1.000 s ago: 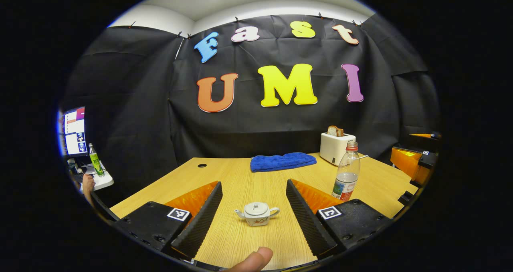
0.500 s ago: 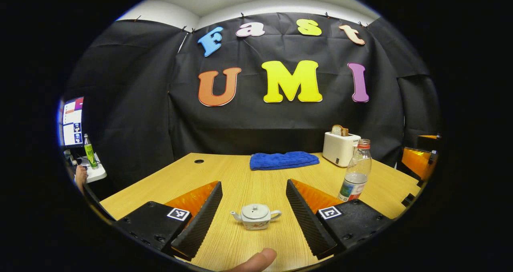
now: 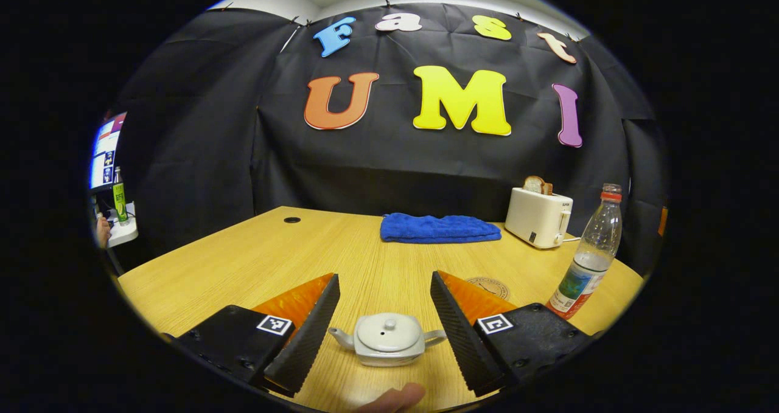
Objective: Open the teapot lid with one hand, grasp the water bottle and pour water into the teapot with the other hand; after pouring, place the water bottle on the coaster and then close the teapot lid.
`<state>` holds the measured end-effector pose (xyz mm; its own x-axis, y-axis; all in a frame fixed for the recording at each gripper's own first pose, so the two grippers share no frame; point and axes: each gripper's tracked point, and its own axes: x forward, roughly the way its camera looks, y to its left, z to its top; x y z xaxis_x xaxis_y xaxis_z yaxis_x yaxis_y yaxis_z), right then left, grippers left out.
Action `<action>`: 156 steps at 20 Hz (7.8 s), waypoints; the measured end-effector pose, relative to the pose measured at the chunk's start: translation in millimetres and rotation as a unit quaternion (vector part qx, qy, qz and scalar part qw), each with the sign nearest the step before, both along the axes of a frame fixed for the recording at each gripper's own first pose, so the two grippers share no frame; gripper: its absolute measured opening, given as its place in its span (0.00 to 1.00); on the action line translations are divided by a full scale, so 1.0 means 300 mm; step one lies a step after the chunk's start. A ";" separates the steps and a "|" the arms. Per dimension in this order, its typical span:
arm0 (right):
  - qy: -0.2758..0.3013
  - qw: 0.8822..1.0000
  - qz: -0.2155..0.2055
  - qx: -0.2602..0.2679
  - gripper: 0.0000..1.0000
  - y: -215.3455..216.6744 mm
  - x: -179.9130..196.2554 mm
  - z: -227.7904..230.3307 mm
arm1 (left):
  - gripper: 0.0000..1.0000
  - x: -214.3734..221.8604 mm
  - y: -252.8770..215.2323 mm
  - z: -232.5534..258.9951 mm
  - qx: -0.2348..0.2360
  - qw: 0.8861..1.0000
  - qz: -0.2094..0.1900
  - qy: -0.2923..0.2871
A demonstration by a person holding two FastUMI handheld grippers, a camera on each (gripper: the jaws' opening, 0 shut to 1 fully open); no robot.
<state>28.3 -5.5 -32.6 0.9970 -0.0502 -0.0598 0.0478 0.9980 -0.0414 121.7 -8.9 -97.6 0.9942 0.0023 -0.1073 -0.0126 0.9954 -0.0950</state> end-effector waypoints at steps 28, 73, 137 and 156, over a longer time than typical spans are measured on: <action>0.023 0.997 0.058 0.049 0.95 0.106 0.093 -0.185 | 0.05 0.002 0.001 0.049 0.045 0.999 -0.018 -0.023; 0.049 0.884 0.012 -0.464 0.76 0.463 0.442 -0.236 | 0.03 -0.247 0.422 0.276 0.044 0.998 -0.032 -0.013; -0.161 0.537 -0.068 -0.825 0.74 0.699 0.428 0.059 | 0.03 -0.243 0.461 0.249 0.069 0.997 -0.020 0.008; -0.060 0.769 0.039 -0.635 0.77 0.638 0.456 -0.105 | 0.04 -0.238 0.483 0.230 0.046 0.999 -0.022 0.018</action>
